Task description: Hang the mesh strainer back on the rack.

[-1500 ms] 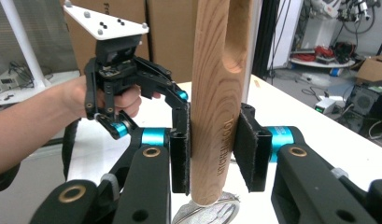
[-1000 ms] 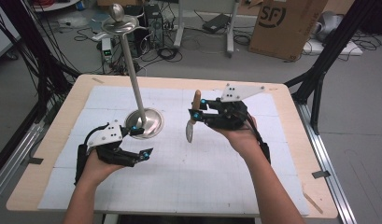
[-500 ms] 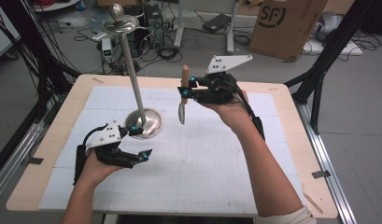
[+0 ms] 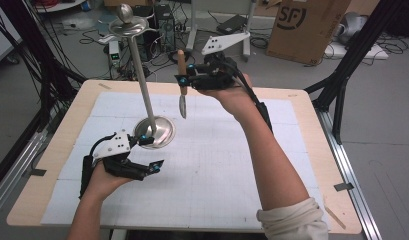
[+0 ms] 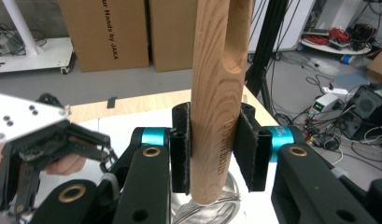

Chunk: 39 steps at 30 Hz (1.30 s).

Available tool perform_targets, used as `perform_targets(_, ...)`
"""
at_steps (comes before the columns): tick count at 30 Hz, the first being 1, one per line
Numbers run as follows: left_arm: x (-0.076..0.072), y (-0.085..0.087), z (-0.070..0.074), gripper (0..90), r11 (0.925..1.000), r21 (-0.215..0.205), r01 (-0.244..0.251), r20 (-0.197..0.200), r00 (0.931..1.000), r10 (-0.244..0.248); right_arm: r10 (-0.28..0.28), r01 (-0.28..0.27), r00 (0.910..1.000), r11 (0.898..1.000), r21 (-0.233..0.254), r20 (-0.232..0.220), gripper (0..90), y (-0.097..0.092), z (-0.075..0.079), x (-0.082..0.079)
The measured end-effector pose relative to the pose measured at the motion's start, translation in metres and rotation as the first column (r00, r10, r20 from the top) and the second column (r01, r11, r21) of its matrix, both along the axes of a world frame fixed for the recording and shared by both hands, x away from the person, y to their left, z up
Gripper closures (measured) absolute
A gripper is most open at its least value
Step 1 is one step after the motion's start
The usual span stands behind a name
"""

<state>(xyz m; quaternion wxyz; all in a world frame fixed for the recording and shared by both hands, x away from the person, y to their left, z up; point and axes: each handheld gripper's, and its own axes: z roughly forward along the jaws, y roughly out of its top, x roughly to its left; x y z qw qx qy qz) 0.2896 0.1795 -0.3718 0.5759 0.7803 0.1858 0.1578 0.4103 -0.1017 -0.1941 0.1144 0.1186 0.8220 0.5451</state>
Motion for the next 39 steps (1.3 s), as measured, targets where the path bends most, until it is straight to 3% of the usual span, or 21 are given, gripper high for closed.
perform_targets(15,0.0,-0.001,-0.001,21.6,0.9997,-0.013,0.02,-0.012,0.9997,-0.02,-0.029,0.028,0.9995,0.999,-0.029,-0.011,69.5,0.024,0.016,0.026)
perform_targets(27,0.0,-0.002,-0.002,21.7,0.9991,-0.031,0.03,-0.012,0.9995,-0.03,-0.066,0.067,0.9976,0.997,-0.044,0.018,69.5,0.042,0.037,0.04)
perform_targets(39,-0.001,-0.001,-0.001,21.8,0.9988,-0.036,0.032,-0.013,0.9994,-0.033,-0.08,0.081,0.9966,0.995,-0.064,0.021,69.5,0.054,0.035,0.044)
